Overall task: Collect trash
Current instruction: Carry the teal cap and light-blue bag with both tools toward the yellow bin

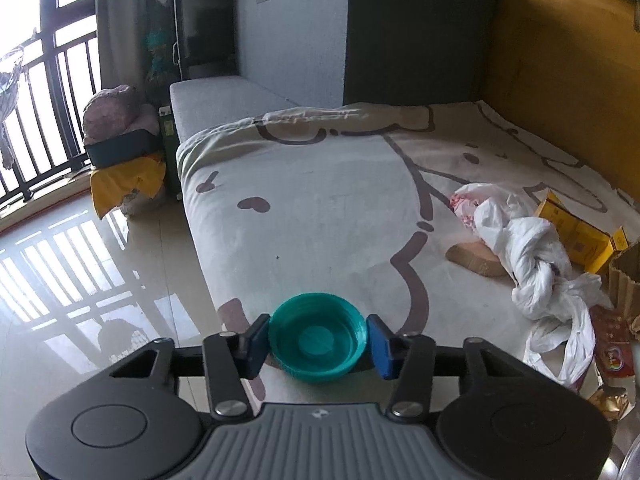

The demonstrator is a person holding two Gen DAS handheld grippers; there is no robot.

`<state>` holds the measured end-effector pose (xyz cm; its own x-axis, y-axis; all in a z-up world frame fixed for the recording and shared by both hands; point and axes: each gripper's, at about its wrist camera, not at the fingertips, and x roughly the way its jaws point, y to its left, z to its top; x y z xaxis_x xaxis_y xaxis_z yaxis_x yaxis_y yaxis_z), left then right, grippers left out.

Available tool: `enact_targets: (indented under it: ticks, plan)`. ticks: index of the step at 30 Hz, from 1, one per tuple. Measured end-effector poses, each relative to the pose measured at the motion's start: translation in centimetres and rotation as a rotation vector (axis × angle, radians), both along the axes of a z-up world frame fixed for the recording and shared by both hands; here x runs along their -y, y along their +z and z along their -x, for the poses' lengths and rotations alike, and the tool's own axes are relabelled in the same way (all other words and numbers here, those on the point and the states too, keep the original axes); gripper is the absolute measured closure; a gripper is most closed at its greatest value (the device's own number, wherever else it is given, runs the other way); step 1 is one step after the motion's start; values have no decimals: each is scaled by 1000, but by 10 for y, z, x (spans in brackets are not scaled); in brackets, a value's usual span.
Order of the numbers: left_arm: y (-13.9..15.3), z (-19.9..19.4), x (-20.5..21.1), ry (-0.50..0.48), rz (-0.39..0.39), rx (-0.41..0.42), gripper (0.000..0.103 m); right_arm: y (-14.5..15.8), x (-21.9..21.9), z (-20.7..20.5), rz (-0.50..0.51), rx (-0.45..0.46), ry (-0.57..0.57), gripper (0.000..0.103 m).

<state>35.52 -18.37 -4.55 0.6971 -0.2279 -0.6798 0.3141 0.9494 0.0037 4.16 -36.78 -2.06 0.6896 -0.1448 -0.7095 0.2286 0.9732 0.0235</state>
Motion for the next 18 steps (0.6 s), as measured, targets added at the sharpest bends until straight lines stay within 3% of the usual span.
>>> enact_targets:
  ticks: [3, 8, 18]
  plan:
    - [1, 1, 2, -5, -17, -5, 53, 0, 0, 0, 0, -5, 0, 38]
    - [5, 13, 6, -29, -25, -21, 53, 1, 0, 1, -28, -15, 8, 53]
    - [17, 65, 16, -123, -20, -41, 53, 14, -3, 15, -48, 2, 12, 57]
